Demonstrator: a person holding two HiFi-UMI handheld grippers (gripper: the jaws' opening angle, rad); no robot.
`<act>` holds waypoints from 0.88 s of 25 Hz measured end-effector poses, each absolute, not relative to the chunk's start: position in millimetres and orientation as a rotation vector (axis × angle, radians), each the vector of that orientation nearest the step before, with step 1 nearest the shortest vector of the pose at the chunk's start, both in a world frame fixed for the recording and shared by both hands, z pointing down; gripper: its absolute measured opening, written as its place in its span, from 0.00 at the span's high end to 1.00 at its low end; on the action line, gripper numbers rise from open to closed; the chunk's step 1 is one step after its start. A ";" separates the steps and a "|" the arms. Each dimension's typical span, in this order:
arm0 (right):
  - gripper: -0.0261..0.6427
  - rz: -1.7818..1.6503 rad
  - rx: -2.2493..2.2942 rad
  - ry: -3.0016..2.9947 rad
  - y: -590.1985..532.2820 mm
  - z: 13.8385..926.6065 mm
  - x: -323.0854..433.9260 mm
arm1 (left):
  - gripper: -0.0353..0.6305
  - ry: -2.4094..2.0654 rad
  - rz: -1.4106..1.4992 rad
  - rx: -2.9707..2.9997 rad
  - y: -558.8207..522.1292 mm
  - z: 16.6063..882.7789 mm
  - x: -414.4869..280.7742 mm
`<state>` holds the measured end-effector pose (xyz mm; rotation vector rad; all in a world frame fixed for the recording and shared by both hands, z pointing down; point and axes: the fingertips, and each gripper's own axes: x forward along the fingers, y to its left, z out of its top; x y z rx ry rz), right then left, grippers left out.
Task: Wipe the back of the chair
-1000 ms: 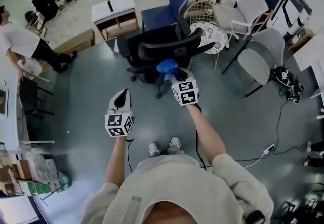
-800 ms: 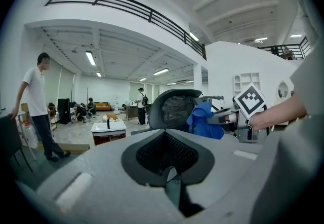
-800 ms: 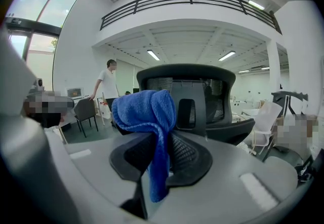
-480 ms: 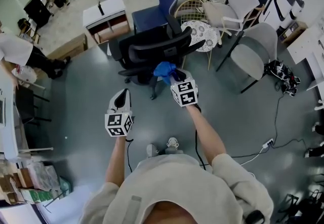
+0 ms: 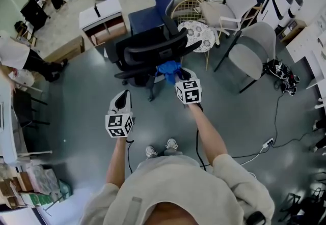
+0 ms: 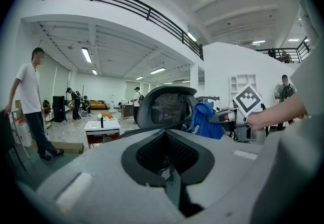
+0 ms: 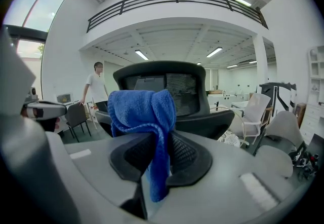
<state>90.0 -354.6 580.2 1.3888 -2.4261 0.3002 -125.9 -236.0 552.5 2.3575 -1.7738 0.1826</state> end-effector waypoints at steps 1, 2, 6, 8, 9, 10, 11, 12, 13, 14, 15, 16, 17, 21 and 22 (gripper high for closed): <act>0.86 0.306 1.392 -2.423 -354.8 580.2 92.5 | 0.94 -1.771 0.185 2.360 -236.4 552.7 -124.2; 0.86 0.313 1.398 -2.419 -355.3 580.4 95.2 | 0.94 -1.768 0.188 2.362 -236.9 552.8 -123.0; 0.86 0.335 1.423 -2.399 -358.3 581.7 106.5 | 0.94 -1.762 0.194 2.361 -238.3 553.5 -120.7; 0.86 0.330 1.440 -2.384 -360.9 585.6 114.7 | 0.94 -1.760 0.197 2.364 -238.6 554.5 -118.5; 0.86 0.332 1.449 -2.380 -361.7 586.1 118.2 | 0.94 -1.759 0.198 2.366 -238.9 554.7 -117.6; 0.86 0.334 1.458 -2.376 -362.7 586.0 121.4 | 0.94 -1.757 0.199 2.368 -239.2 554.8 -116.9; 0.86 0.333 1.467 -2.371 -364.2 586.0 125.0 | 0.94 -1.756 0.199 2.370 -239.7 554.6 -116.4; 0.86 0.330 1.478 -2.366 -365.9 585.8 128.7 | 0.94 -1.755 0.198 2.371 -240.0 554.2 -116.2; 0.86 0.327 1.487 -2.362 -367.4 584.9 131.9 | 0.94 -1.753 0.196 2.372 -240.3 553.8 -116.0; 0.86 0.324 1.496 -2.358 -368.3 583.3 134.7 | 0.94 -1.752 0.194 2.373 -240.3 553.4 -115.9; 0.86 0.320 1.503 -2.356 -368.6 581.6 137.4 | 0.94 -1.752 0.194 2.373 -240.0 552.9 -115.9; 0.86 0.314 1.508 -2.353 -368.2 580.0 139.8 | 0.94 -1.752 0.193 2.373 -239.4 552.3 -116.1; 0.86 0.309 1.513 -2.351 -367.2 578.4 141.8 | 0.94 -1.753 0.194 2.374 -238.7 551.7 -116.6; 0.86 0.296 1.540 -2.350 -358.9 572.3 147.8 | 0.94 -1.751 0.193 2.377 -236.0 551.0 -118.2; 0.86 0.292 1.542 -2.353 -356.1 571.1 148.1 | 0.94 -1.750 0.190 2.378 -235.2 550.5 -118.5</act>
